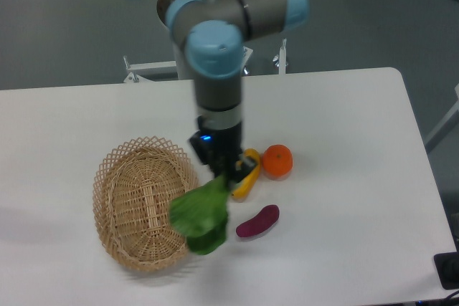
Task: Pick up the green vegetable from the basket
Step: 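Lift the held bok choy out of the basket and carry it aside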
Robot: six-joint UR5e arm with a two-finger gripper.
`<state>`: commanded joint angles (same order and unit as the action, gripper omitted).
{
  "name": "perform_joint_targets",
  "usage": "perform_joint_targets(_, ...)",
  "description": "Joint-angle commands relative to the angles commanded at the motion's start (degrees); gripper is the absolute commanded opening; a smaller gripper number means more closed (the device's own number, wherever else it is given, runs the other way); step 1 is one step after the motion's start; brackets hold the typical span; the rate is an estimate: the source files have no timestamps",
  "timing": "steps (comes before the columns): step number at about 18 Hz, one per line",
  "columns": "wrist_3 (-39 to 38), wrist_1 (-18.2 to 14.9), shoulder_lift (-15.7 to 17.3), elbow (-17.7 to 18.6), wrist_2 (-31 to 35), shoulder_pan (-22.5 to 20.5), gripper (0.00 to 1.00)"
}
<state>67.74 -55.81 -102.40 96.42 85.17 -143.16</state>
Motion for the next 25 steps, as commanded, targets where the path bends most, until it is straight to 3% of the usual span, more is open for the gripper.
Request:
perform_joint_targets(5, 12.30, -1.85, 0.00, -0.17, 0.00, -8.35, 0.31)
perform_joint_targets(9, 18.12, -1.85, 0.00, -0.18, 0.00, -12.05, 0.31)
perform_joint_targets(25, 18.21, -1.76, -0.09, -0.44, -1.14, -12.50, 0.31)
